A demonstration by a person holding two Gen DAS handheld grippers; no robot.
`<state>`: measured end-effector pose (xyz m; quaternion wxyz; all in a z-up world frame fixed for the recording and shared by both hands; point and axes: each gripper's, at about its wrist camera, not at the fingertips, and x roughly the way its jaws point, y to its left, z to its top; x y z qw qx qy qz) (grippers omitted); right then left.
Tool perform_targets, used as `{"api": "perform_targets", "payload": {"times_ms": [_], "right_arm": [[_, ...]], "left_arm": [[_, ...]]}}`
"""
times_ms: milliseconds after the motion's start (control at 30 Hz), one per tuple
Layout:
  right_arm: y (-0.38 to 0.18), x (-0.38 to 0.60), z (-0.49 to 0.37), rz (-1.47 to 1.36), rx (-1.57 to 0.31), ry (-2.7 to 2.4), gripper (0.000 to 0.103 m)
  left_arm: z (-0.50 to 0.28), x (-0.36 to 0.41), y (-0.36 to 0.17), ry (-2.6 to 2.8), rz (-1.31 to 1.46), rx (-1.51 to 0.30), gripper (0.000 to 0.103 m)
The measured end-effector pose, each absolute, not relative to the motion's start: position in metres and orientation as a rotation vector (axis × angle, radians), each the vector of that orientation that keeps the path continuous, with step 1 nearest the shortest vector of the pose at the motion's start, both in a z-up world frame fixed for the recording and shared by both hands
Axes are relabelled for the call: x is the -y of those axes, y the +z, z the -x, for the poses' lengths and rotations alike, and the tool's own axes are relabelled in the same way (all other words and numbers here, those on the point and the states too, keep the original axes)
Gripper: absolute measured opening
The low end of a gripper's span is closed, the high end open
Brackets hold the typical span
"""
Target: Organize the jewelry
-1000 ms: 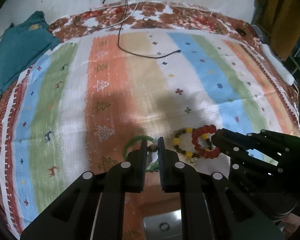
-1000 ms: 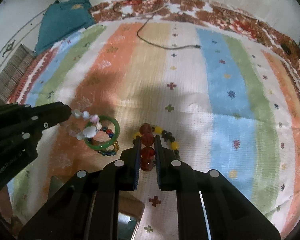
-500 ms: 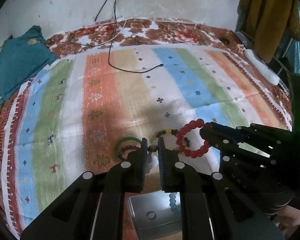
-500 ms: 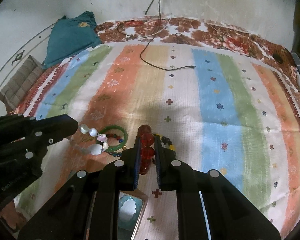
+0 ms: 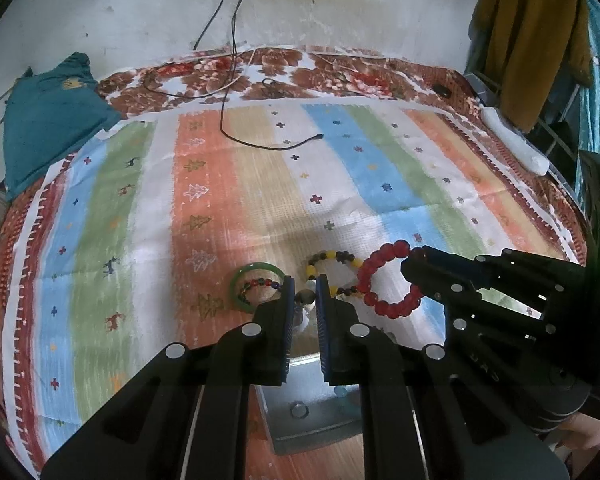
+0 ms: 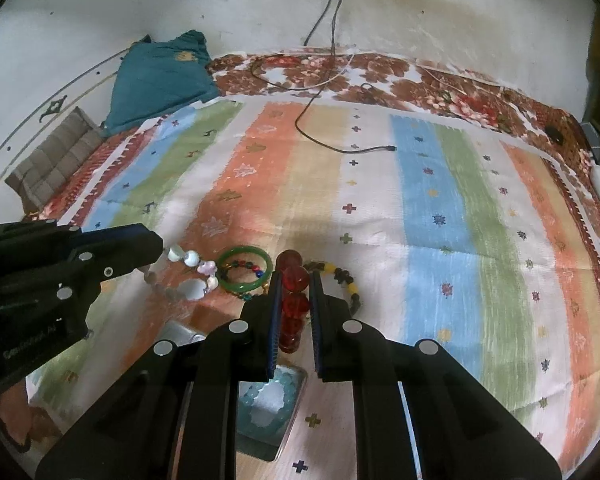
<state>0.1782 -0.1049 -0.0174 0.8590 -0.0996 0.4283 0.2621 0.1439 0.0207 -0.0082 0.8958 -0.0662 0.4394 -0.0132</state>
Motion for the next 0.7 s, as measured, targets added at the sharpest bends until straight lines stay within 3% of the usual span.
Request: {"api": "perform_targets", "payload": {"times_ms": [700], "right_arm": [[-0.019,0.117,-0.13,0.204,-0.906,0.592,0.014]], "left_arm": [[-0.092,-0.011,-0.007,-0.027,0.13,-0.885,0.01]]}}
